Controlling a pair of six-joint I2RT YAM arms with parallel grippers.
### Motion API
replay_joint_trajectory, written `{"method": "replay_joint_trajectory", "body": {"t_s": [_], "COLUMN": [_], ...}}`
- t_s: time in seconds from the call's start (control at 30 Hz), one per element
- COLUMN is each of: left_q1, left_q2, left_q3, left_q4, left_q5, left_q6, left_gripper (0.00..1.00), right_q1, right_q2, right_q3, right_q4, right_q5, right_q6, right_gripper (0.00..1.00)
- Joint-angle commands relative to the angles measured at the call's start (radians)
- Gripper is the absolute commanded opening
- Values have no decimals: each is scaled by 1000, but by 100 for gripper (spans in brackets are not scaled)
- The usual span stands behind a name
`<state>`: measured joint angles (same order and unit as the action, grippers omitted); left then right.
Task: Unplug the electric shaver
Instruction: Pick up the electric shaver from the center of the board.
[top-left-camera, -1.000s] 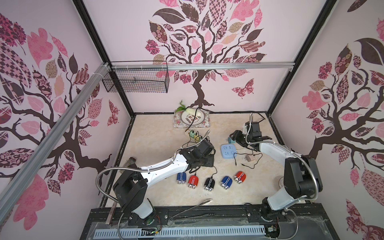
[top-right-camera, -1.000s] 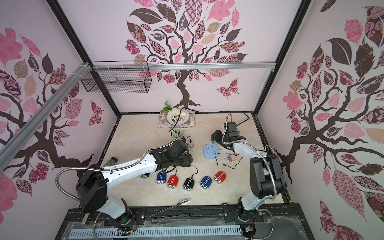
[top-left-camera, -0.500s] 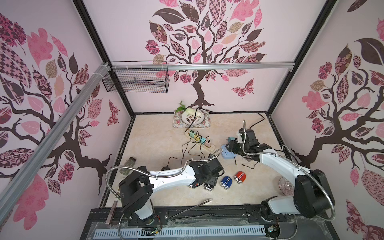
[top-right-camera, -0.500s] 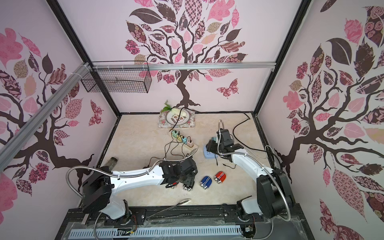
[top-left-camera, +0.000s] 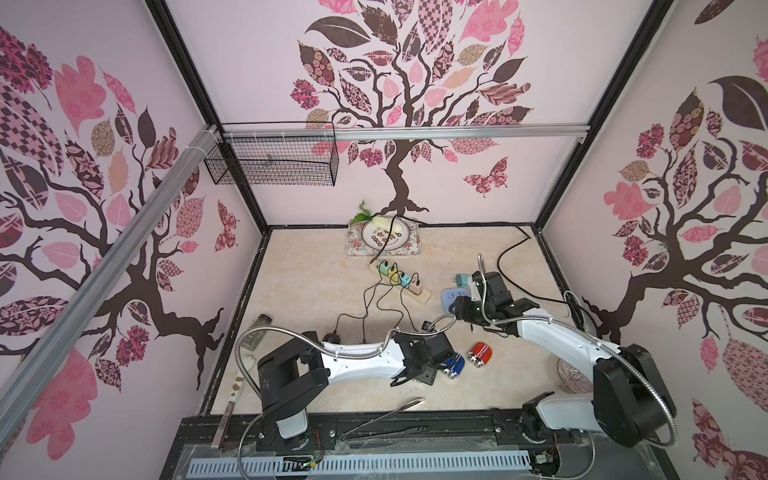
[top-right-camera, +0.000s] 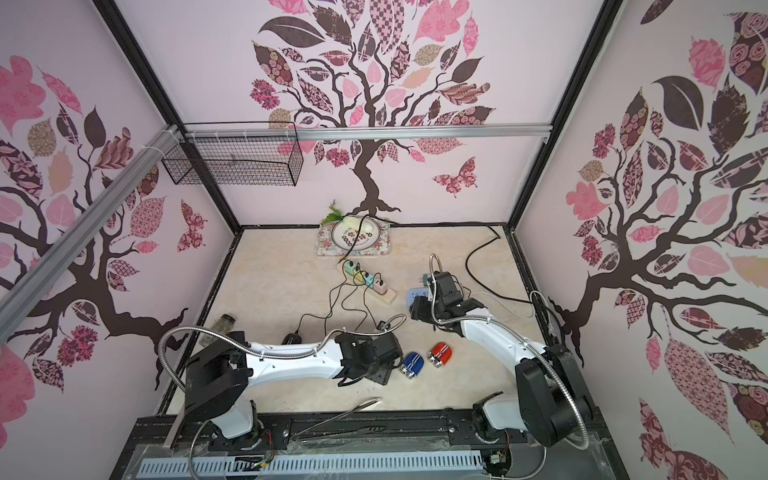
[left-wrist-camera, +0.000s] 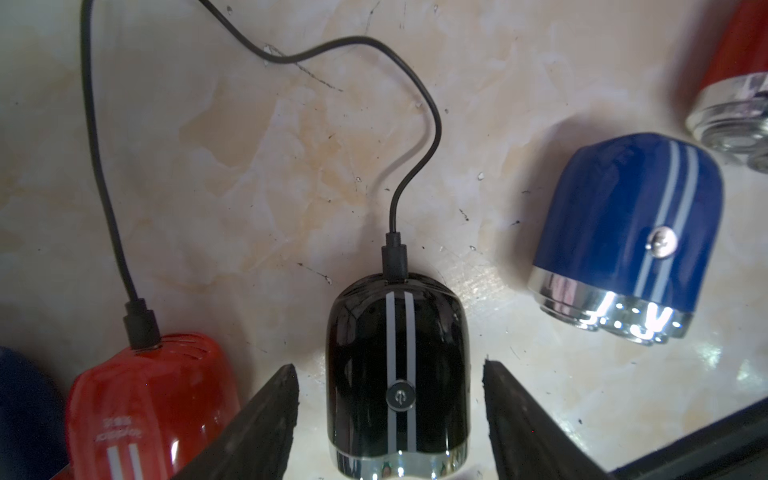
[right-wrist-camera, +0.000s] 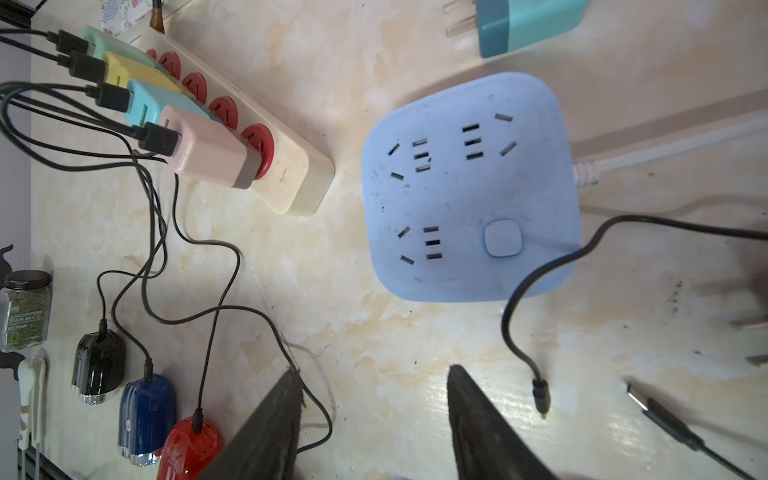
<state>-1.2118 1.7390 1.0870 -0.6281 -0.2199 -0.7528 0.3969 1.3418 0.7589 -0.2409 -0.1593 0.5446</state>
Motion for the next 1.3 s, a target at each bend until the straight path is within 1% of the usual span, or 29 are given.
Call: {"method": "replay_joint_trajectory", "body": {"t_s": [0.0,0.17,0.47,0.57,0.63,0.7,0.77,0.9,1.13,1.27], "left_q1": [-5,-16,-26,-25,-25,-26,-25,-26,-13,17], "left_q2": [36,72,96,108,111,103,87,46,-36,-73], "left_q3": [-1,31,35,45,45,43,31,19,-10,-23], "left_q4": [2,-46,-55,-64,-64,-61,-52,-29,37,75], "left_q5": [-16,-47,-45,-52,-52,-57,-78,-127,-162,-138], "left_q6": [2,12,1,6,7,5,1,14,65,94], "left_gripper": [70,67,66,62,55,44,33,16,0,0], "right_q1": [5,7,7,6,7,6,7,6,9,18], "right_q2": [-33,-32,-15,-16,-18,-21,-25,-30,-62,-69], "right_q3": [-6,-9,-14,-12,-9,-6,-9,-9,-14,-28], "right_q4": [10,13,31,31,30,26,25,25,35,62], "right_q5": [9,12,6,6,5,4,2,-19,-86,-141], "right_q6": [6,6,12,13,13,12,14,19,43,69], "right_gripper": [59,59,58,58,58,57,56,56,56,55]}}
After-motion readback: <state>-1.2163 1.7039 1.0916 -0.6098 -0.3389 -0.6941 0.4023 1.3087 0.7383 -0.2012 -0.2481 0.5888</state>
